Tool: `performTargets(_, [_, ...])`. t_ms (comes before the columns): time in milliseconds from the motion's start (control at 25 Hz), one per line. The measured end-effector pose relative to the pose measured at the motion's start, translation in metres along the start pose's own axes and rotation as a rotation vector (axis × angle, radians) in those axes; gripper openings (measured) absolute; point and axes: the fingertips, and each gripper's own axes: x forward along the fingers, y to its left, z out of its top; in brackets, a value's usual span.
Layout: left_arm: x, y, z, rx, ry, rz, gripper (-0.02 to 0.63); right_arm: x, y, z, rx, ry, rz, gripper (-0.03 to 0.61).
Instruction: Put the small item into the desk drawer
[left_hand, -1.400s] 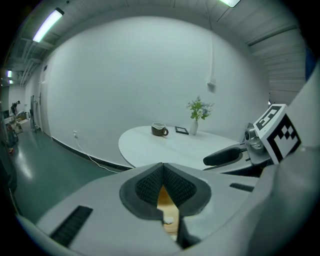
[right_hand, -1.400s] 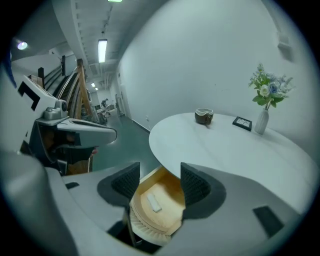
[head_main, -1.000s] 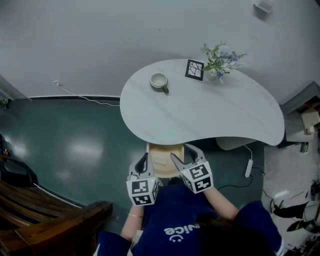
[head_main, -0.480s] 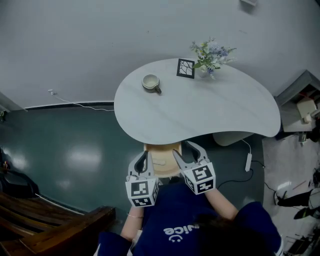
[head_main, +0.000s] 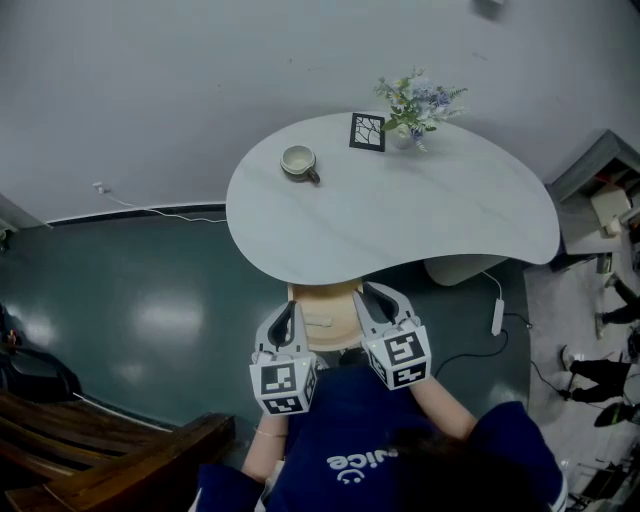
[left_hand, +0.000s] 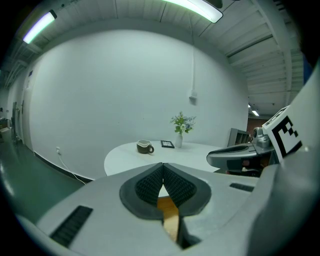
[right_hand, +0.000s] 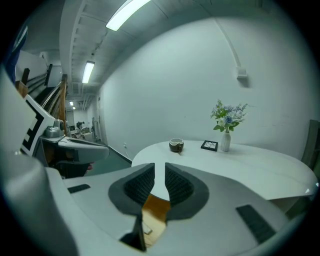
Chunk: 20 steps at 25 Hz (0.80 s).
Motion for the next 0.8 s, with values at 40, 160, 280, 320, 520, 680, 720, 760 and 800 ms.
performTargets(40, [-0.001, 0.000, -0.001, 0.000, 0.000, 0.000, 0.003, -0.001, -0.001, 0.000, 0.011, -0.011, -0.007, 0.056])
performTargets(160, [-0.003, 0.000, -0.002, 0.001, -0.001, -0.005, 0.003, -0.004, -0.002, -0.002, 0.072, -0.041, -0.001, 0.009])
performTargets(280, [-0.005, 0.002, -0.003, 0.001, -0.002, -0.007, 0.003, -0.006, -0.002, -0.002, 0.090, -0.053, 0.000, 0.008])
performTargets(320, [-0.005, 0.002, -0.003, 0.001, -0.002, -0.007, 0.003, -0.006, -0.003, -0.002, 0.086, -0.053, -0.008, 0.008])
performTargets(520, [-0.008, 0.004, -0.005, 0.002, -0.003, -0.008, 0.003, -0.008, -0.003, -0.001, 0.061, -0.062, -0.037, 0.006])
performTargets(680, [-0.011, 0.005, -0.008, 0.006, -0.001, -0.009, 0.003, -0.009, 0.000, -0.004, 0.037, -0.056, -0.047, 0.006])
performTargets(720, [-0.013, 0.005, -0.009, 0.006, -0.001, -0.010, 0.003, -0.010, 0.001, -0.004, 0.033, -0.054, -0.048, 0.006])
performTargets(760, [-0.013, 0.005, -0.009, 0.007, -0.002, -0.011, 0.003, -0.011, 0.002, -0.005, 0.030, -0.054, -0.049, 0.006])
performTargets(800, [-0.014, 0.005, -0.010, 0.007, -0.001, -0.012, 0.003, -0.011, 0.002, -0.005, 0.026, -0.053, -0.051, 0.006])
